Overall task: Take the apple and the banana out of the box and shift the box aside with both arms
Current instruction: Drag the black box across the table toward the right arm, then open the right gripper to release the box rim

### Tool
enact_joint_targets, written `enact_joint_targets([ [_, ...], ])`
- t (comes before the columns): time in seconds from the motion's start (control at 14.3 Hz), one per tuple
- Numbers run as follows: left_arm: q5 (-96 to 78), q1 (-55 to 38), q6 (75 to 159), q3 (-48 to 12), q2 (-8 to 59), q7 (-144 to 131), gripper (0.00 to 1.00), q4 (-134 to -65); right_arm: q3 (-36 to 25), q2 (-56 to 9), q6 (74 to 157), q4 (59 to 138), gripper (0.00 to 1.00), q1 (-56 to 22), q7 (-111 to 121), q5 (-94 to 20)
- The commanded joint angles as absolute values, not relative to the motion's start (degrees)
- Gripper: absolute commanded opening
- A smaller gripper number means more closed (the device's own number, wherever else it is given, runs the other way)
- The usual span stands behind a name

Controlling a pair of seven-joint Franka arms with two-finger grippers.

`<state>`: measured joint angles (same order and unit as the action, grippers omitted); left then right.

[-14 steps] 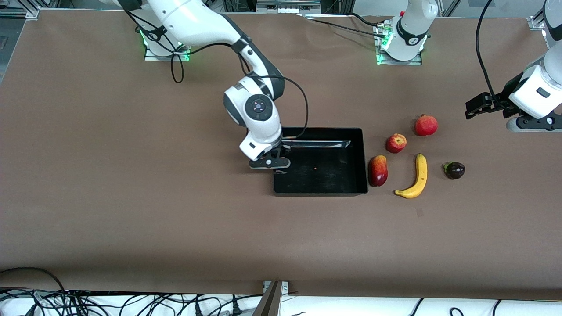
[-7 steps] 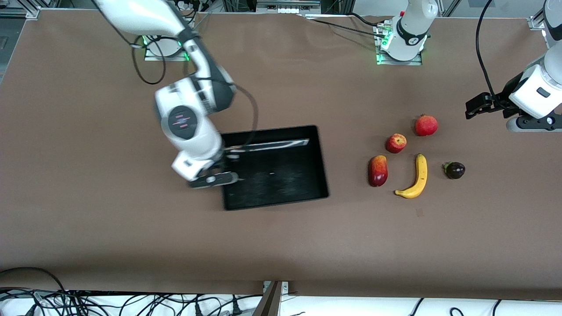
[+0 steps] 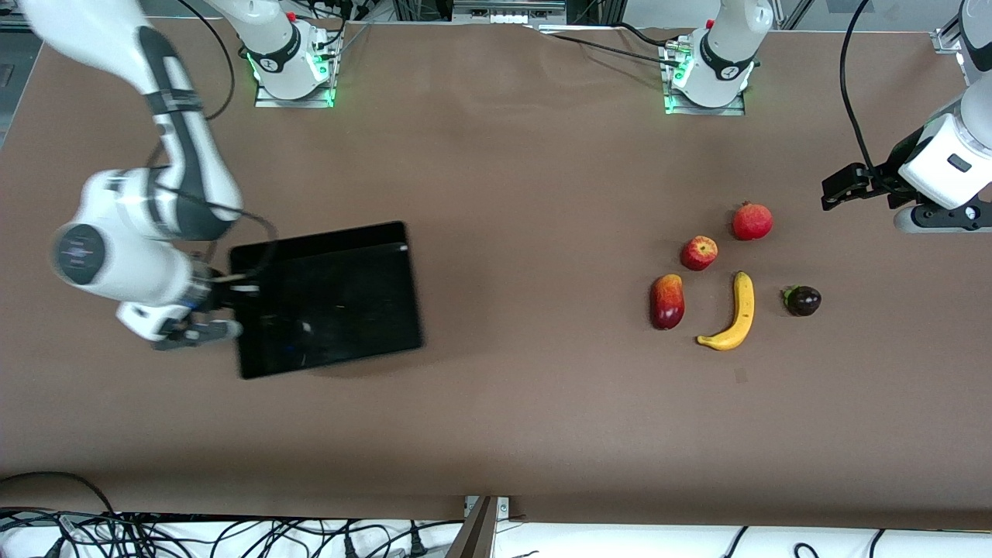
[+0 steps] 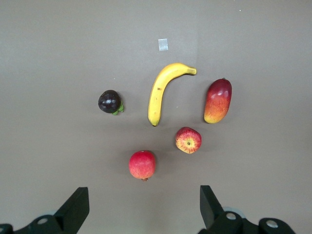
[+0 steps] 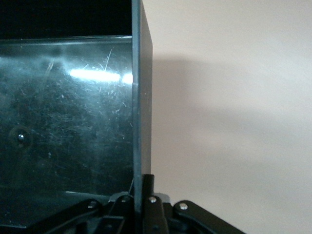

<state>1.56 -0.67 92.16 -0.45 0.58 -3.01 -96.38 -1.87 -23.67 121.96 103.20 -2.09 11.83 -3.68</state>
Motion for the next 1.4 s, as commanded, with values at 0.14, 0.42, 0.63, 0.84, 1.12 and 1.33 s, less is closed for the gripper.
enact_joint_targets([
  [0.14,0.18,-0.62,91.32,-0.35,-0.26,-2.29,1.00,-96.33,-4.38,-14.59,135.50,122.76,0.00,4.74,19.49,-8.60],
  [0.42,0.18,-0.62,91.32,-0.35,-0.26,-2.20,1.00,-96.33,-6.41,-15.20,142.97,129.18,0.00,5.10,22.76,-10.72],
  [0.63,0.18,-0.62,91.32,-0.35,-0.26,-2.20,1.00,-96.24,-6.42,-16.78,145.46,130.17,0.00,5.10,23.20,-10.72],
  [0.84,0.18,-0.62,91.32,-0.44,-0.26,-2.20,1.00,-96.24,-6.42,-17.31,145.46,130.08,0.54,5.10,23.99,-10.90],
  [1.12,0.26,-0.79,91.32,-0.44,-0.26,-1.32,1.00,-96.15,-5.63,-16.09,144.67,128.33,1.00,4.83,24.52,-10.81],
  [1.33,0.18,-0.79,91.32,-0.44,-0.26,-0.97,1.00,-96.24,-2.73,-13.89,138.99,122.81,1.00,4.75,23.83,-10.72],
])
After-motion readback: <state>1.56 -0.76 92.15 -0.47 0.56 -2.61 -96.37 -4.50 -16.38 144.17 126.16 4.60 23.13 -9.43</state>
